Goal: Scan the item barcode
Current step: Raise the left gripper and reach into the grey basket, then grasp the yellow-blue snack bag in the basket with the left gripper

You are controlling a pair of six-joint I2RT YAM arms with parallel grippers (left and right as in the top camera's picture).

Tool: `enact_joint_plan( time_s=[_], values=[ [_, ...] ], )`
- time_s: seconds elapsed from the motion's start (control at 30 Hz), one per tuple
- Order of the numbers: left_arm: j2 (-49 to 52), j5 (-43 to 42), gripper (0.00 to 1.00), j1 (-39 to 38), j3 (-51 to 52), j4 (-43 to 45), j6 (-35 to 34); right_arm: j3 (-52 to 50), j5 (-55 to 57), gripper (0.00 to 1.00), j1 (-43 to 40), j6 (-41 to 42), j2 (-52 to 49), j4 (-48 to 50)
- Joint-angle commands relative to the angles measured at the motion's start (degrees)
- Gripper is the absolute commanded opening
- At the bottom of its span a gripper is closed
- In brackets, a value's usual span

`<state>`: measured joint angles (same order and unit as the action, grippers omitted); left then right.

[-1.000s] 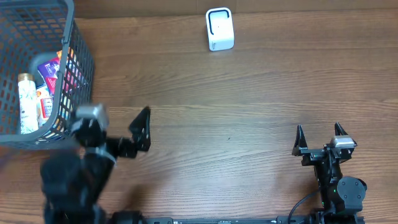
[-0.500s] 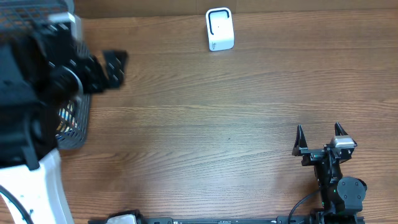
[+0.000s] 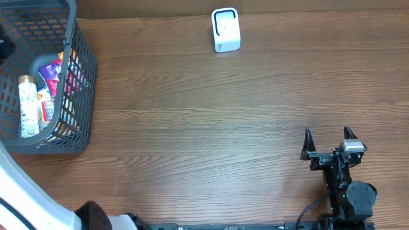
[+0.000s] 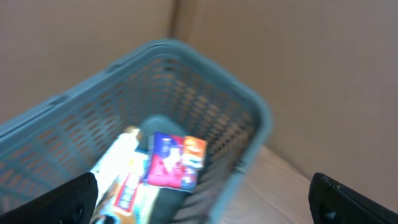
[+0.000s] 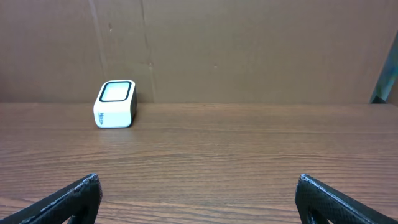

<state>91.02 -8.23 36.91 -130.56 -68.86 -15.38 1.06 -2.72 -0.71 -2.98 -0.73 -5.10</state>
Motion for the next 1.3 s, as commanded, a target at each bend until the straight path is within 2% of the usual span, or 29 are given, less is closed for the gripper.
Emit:
enact_joint_plan(
  time_s=[0.0,0.13,0.4,0.6,0.77,1.27],
  values=[
    [3.0,4.8,1.0,1.9,-1.0,0.3,-3.1,-0.6,0.1,1.0,0.2,0.1,0.6,0.4],
    [6.2,9.2,1.0,2.4,-1.0,0.3,-7.6,-0.6,0.1,1.0,0.2,0.1,0.6,0.4],
    [13.4,18.3,1.0,2.4,-1.0,-3.0,-7.5,-0.6,0.1,1.0,0.2,0.1,0.6,0.4],
    [19.1,18.3,0.98,2.4,-1.0,-6.2,-0.4,-0.6,0.1,1.0,0.2,0.1,0.6,0.4],
    [23.6,17.1,0.91,2.4,-0.9,-9.8,2.1,-0.6,0.1,1.0,0.2,0.1,0.6,0.4],
    [33.5,17.2,0.96,1.6,-0.8,-19.4,4.7,-0.6,0.1,1.0,0.2,0.1,0.6,0.4]
  ],
)
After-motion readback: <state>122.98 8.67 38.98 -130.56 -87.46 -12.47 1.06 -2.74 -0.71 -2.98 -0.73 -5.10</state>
